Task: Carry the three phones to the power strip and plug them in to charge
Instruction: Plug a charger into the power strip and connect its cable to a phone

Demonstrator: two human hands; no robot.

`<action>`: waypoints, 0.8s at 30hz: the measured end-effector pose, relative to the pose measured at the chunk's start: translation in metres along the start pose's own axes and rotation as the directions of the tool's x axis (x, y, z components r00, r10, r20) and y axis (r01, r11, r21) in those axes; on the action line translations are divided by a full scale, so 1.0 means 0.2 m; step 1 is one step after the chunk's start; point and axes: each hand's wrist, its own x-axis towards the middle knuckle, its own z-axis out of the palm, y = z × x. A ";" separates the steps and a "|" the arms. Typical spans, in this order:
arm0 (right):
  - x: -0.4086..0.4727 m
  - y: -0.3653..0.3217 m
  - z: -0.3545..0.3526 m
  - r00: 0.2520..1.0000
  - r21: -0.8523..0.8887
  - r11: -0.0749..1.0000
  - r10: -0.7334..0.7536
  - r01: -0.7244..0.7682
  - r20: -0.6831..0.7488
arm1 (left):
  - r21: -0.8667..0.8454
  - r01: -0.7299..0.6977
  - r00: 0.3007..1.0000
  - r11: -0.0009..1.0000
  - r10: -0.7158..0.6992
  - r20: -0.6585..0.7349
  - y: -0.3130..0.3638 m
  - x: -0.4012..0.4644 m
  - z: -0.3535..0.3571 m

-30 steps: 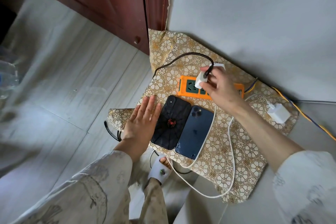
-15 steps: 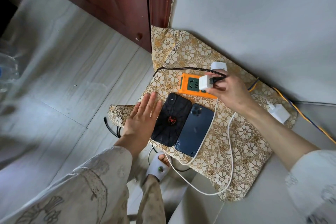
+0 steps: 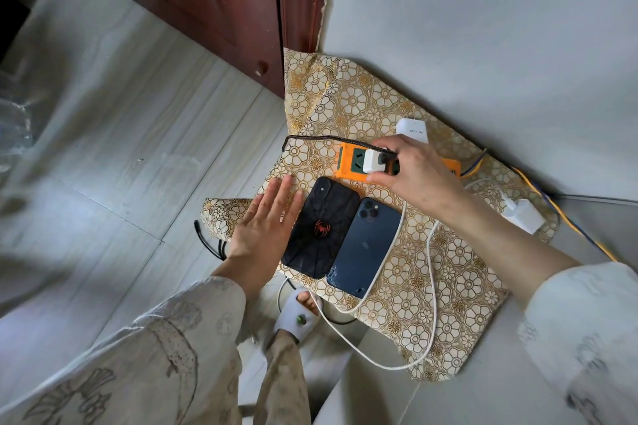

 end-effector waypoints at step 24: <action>0.04 -0.05 -0.01 0.996 -0.132 0.991 -0.026 0.037 0.084 | 0.017 -0.042 0.999 0.999 0.043 -0.023 -0.03 0.02 0.03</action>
